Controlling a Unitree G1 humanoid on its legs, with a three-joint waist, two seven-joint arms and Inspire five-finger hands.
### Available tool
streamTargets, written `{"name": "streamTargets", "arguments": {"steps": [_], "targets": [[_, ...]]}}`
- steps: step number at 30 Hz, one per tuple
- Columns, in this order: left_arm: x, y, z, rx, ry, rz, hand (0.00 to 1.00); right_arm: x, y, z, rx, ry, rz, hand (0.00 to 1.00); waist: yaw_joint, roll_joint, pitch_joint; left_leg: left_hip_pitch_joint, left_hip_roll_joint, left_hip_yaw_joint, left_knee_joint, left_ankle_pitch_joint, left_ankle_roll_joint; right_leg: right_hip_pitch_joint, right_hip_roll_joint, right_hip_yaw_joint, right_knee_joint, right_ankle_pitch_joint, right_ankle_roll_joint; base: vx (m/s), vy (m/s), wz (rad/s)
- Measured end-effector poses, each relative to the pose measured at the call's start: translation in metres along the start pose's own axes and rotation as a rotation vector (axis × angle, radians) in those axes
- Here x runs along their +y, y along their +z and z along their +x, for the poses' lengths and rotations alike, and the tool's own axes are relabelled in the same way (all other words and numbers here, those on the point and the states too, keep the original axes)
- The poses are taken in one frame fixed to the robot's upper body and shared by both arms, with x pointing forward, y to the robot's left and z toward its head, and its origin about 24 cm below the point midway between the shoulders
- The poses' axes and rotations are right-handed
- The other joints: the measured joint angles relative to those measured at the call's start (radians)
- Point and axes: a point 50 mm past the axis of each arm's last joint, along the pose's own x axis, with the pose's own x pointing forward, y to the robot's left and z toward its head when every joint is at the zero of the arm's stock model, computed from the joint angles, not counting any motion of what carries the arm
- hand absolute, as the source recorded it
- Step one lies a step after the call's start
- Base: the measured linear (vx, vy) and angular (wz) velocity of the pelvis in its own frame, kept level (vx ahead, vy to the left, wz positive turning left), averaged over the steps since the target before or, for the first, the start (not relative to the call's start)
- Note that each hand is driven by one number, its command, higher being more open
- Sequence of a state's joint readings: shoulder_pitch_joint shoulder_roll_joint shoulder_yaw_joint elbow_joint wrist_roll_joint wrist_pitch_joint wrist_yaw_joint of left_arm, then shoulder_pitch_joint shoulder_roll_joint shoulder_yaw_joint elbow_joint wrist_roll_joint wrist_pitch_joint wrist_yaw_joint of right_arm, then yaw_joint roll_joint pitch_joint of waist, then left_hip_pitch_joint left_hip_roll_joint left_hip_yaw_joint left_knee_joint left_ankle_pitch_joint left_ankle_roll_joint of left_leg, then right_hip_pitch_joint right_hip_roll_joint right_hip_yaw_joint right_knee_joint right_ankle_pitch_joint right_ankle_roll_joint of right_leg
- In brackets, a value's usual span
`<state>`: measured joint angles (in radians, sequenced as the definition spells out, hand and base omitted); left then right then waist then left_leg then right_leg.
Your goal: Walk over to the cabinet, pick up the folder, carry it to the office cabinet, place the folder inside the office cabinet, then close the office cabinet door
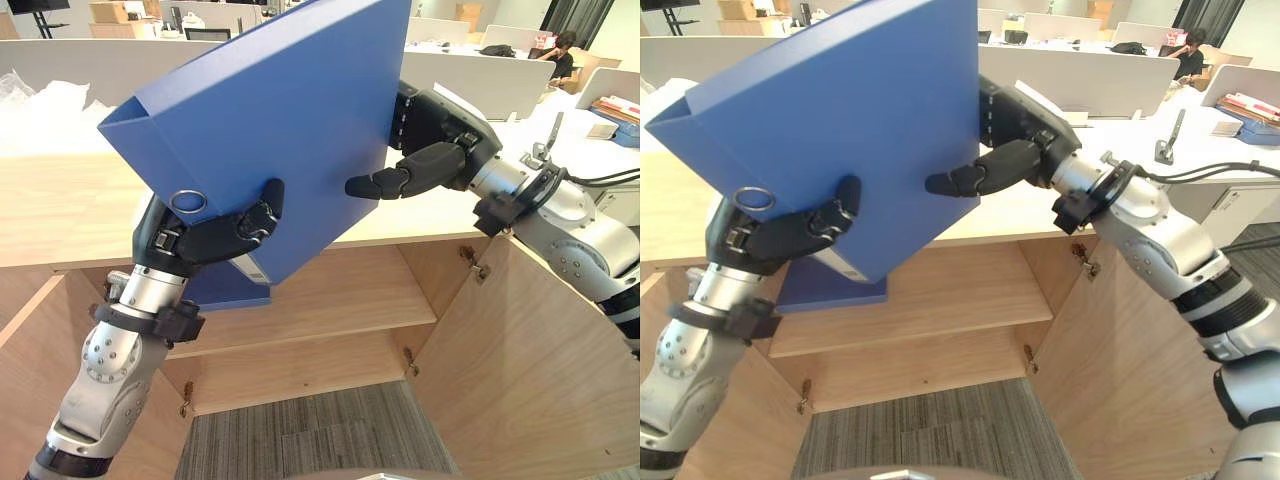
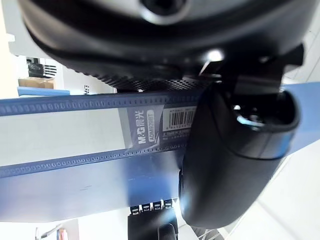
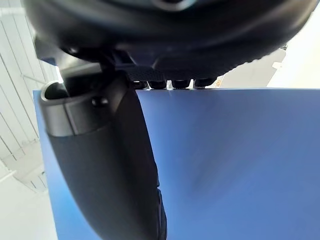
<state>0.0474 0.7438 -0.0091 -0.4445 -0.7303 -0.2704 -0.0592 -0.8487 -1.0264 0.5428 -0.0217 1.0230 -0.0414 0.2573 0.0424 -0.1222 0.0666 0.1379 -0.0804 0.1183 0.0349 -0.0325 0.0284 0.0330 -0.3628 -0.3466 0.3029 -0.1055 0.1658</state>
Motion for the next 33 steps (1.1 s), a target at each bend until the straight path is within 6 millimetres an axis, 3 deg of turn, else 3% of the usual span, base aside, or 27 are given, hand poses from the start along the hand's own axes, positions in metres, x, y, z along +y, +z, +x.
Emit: {"name": "streamTargets", "arguments": {"steps": [5, 12, 13, 17, 21, 27, 33], "targets": [[-0.010, -0.011, -0.002, 0.032, -0.150, -0.187, 0.00, -0.009, 0.016, 0.009, -0.055, 0.008, -0.050, 1.00, 0.001, 0.002, -0.001, 0.001, 0.010, 0.005, -0.002, 0.000, -0.006, 0.000, 0.010, 0.003, -0.007, 0.001, -0.002, 0.01, 0.002, -0.03], [-0.006, -0.021, -0.005, 0.076, -0.156, -0.293, 0.00, -0.013, 0.030, 0.022, -0.123, 0.010, -0.171, 1.00, -0.002, 0.018, -0.008, 0.017, 0.013, 0.007, -0.016, 0.008, -0.017, 0.006, 0.014, 0.006, -0.005, 0.000, -0.004, 0.01, 0.004, -0.02], [-0.006, -0.024, -0.006, 0.087, -0.159, -0.315, 0.00, -0.014, 0.031, 0.025, -0.142, 0.007, -0.170, 0.00, -0.002, 0.020, -0.009, 0.019, 0.013, 0.007, -0.017, 0.009, -0.017, 0.006, 0.014, 0.007, -0.004, 0.000, -0.004, 0.00, 0.000, 0.00], [-0.009, -0.034, -0.009, 0.133, -0.173, -0.358, 0.00, -0.014, 0.032, 0.037, -0.143, 0.017, -0.188, 0.00, 0.000, 0.024, -0.011, 0.026, 0.014, 0.006, -0.040, 0.024, -0.019, 0.004, 0.016, 0.006, -0.004, 0.001, -0.006, 0.00, 0.000, 0.00], [-0.007, -0.044, -0.016, 0.192, -0.191, -0.366, 0.00, -0.008, 0.018, 0.042, -0.065, 0.089, -0.107, 0.00, 0.006, 0.023, -0.012, 0.026, 0.017, 0.003, -0.045, 0.029, -0.025, 0.004, 0.019, 0.002, -0.004, 0.002, -0.007, 0.00, 0.001, 0.01], [-0.020, -0.065, -0.033, 0.323, -0.217, -0.395, 0.00, -0.001, -0.003, 0.029, 0.092, 0.180, -0.059, 0.00, 0.014, 0.012, -0.012, 0.023, 0.020, -0.003, -0.050, 0.030, -0.028, 0.004, 0.023, -0.005, -0.006, -0.001, -0.010, 0.00, 0.001, 0.01], [-0.026, -0.068, -0.036, 0.360, -0.297, -0.356, 0.00, 0.002, -0.012, 0.008, 0.152, 0.201, -0.073, 0.00, 0.015, -0.005, -0.019, 0.022, 0.021, -0.010, -0.050, 0.028, -0.031, 0.005, 0.022, -0.010, -0.001, -0.009, -0.012, 0.01, 0.003, 0.01]]}}
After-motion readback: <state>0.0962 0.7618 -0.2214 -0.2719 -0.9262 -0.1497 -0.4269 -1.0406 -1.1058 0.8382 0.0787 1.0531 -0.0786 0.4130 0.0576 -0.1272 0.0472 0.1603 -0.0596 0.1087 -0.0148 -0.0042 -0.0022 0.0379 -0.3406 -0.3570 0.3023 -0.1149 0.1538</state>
